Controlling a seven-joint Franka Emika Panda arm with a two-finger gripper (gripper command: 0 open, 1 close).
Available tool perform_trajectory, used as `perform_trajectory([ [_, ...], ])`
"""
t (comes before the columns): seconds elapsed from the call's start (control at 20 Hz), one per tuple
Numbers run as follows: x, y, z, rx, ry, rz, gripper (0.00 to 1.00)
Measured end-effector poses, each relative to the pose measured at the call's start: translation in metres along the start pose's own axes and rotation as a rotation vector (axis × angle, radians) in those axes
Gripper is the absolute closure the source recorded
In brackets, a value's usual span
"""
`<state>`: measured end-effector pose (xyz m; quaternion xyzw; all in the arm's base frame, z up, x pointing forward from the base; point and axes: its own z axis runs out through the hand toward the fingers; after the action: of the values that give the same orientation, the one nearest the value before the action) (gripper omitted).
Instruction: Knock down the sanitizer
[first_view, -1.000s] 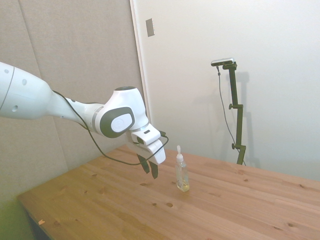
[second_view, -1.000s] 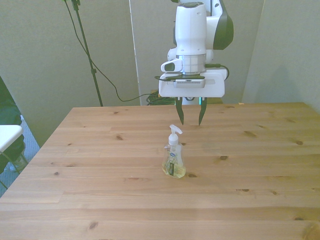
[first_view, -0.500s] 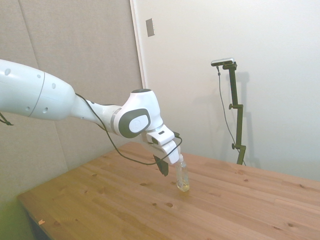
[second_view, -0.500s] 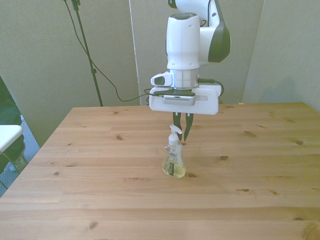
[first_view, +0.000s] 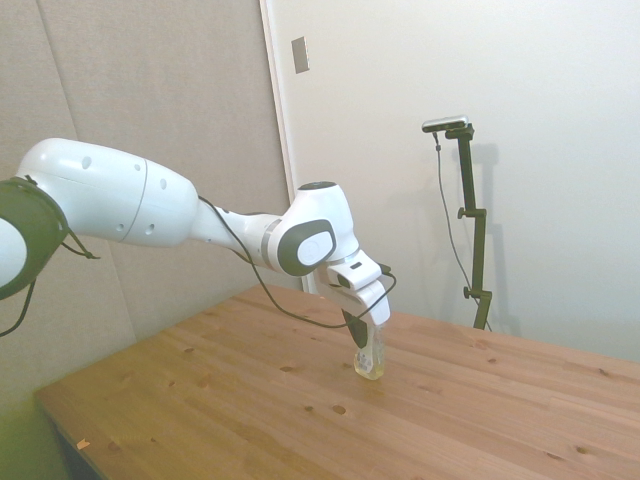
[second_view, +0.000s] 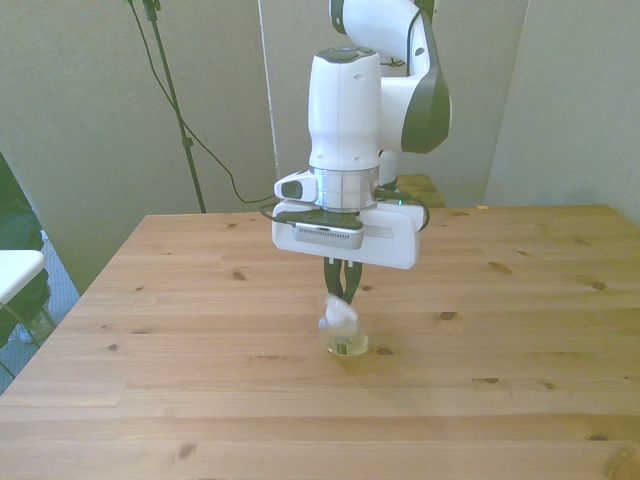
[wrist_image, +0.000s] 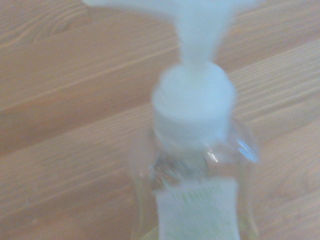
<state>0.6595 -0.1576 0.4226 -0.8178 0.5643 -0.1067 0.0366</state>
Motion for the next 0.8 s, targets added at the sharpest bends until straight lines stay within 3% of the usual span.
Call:
perform_trajectory([
  [0.3, 0.010, -0.012, 0.000, 0.002, -0.007, 0.007, 1.00],
  [0.35, 0.005, -0.013, -0.002, 0.001, -0.014, -0.004, 0.00],
  [0.8, -0.047, 0.022, -0.029, -0.029, -0.089, -0.120, 0.00],
])
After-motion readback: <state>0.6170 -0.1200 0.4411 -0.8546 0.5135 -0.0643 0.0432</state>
